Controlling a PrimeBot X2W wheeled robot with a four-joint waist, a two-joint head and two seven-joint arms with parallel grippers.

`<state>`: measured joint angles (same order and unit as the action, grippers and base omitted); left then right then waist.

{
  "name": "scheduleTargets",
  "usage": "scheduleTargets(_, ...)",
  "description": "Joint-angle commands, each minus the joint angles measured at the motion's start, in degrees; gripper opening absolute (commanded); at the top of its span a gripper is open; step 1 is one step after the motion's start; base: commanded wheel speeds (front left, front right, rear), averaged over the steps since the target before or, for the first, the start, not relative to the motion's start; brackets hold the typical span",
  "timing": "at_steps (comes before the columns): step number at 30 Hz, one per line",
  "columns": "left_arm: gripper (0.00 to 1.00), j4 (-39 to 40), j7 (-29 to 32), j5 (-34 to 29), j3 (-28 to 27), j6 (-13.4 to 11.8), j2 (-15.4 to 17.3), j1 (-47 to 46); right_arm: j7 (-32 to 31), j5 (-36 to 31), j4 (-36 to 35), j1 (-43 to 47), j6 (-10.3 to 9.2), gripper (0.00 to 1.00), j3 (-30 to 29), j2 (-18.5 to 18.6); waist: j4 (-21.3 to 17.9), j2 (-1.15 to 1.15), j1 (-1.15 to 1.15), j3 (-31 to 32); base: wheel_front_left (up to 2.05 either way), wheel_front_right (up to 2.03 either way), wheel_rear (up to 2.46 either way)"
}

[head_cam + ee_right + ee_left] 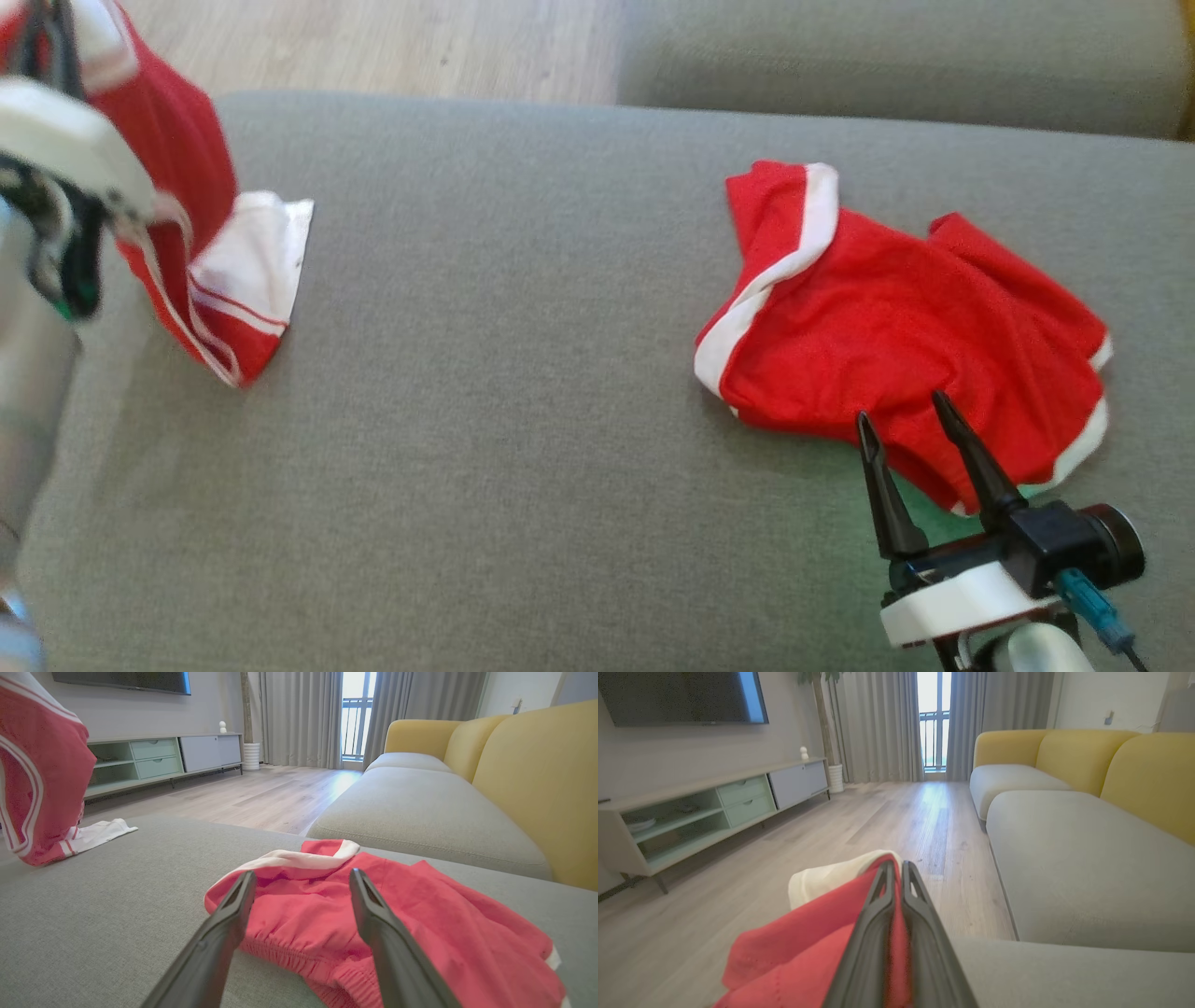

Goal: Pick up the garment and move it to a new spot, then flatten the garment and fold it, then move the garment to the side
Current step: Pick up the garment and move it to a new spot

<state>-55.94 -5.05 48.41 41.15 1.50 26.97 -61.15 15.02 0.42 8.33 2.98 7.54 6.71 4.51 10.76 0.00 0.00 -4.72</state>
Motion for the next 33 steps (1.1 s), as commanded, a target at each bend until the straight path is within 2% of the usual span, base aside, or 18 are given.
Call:
scheduleTargets(1,0.0,0.8,-0.1,0.4,-1.8,-0.4,1.9,-2.0,0.0,-0.5,-2.0,-1.3,-0.05,1.0,1.2,1.1,0.8,0.0,0.0,-1.0,0.0,0.0,0.0)
scheduleTargets(6,0.0,-2.5,-1.9,4.2,-3.7,-0.4,0.4,6.0,0.0,-0.6,-2.3,-2.7,-0.05,1.0,1.8,1.5,-0.1,0.0,0.0,-2.9,0.0,0.0,0.0)
scheduleTargets(9,0.0,-4.6,-4.2,6.2,-4.8,0.7,-0.2,10.8,0.0,-0.5,-2.1,-3.4,-0.05,1.0,2.2,1.5,-1.4,0.0,0.0,-3.5,0.0,0.0,0.0)
scheduleTargets(10,0.3,-5.1,-5.0,6.6,-5.1,1.0,-0.3,12.1,0.0,-0.4,-2.0,-3.5,-0.05,1.0,2.2,1.4,-1.8,0.0,0.0,-3.5,0.0,0.0,0.0)
scheduleTargets(11,0.95,-5.5,-5.8,6.9,-5.3,1.3,-0.4,13.1,0.0,-0.4,-1.9,-3.6,-0.05,1.0,2.3,1.3,-2.2,0.0,0.0,-3.4,0.0,0.0,0.0)
scheduleTargets(12,1.0,-5.6,-6.7,7.0,-5.5,1.4,-0.4,14.0,0.0,-0.3,-1.9,-3.6,-0.05,1.0,2.2,1.2,-2.6,0.0,0.0,-3.2,0.0,0.0,0.0)
scheduleTargets(17,1.0,-2.8,-9.7,4.8,-6.0,1.1,-0.1,17.7,0.0,0.0,-1.3,-2.9,-0.05,1.0,1.9,0.2,-4.9,0.0,0.0,-0.3,0.0,0.0,0.0)
scheduleTargets(20,1.0,8.2,-9.9,0.3,-10.4,-2.0,0.0,24.3,0.0,0.5,-0.6,-1.4,-0.05,1.0,1.9,-0.6,-7.2,0.0,0.0,4.3,0.0,0.0,0.0)
scheduleTargets(24,1.0,22.6,-9.9,-4.8,-16.9,-6.2,-1.8,36.3,0.0,0.8,-0.5,-0.6,-0.05,1.0,1.9,-1.1,-10.0,0.0,0.0,6.5,0.0,0.0,0.0)
scheduleTargets(26,1.0,30.3,-9.9,-7.9,-20.1,-8.4,-3.8,42.5,0.0,0.9,-0.5,-0.5,-0.05,1.0,1.8,-1.3,-11.3,0.0,0.0,7.1,0.0,0.0,0.0)
scheduleTargets(27,1.0,37.5,-9.9,-11.3,-22.8,-10.2,-6.5,48.6,0.0,1.0,-0.5,-0.3,-0.05,1.0,1.6,-1.4,-12.5,0.0,0.0,7.6,0.0,0.0,0.0)
scheduleTargets(31,1.0,47.7,-9.9,-17.4,-26.1,-11.5,-13.1,58.5,0.0,1.2,-0.3,0.9,-0.05,1.0,1.1,-1.5,-14.0,0.0,0.0,8.6,0.0,0.0,0.0)
scheduleTargets(33,1.0,51.2,-9.9,-20.4,-27.5,-10.8,-16.1,62.4,0.0,1.3,-0.2,1.8,-0.05,1.0,1.1,-1.5,-14.7,0.0,0.0,9.1,0.0,0.0,0.0)
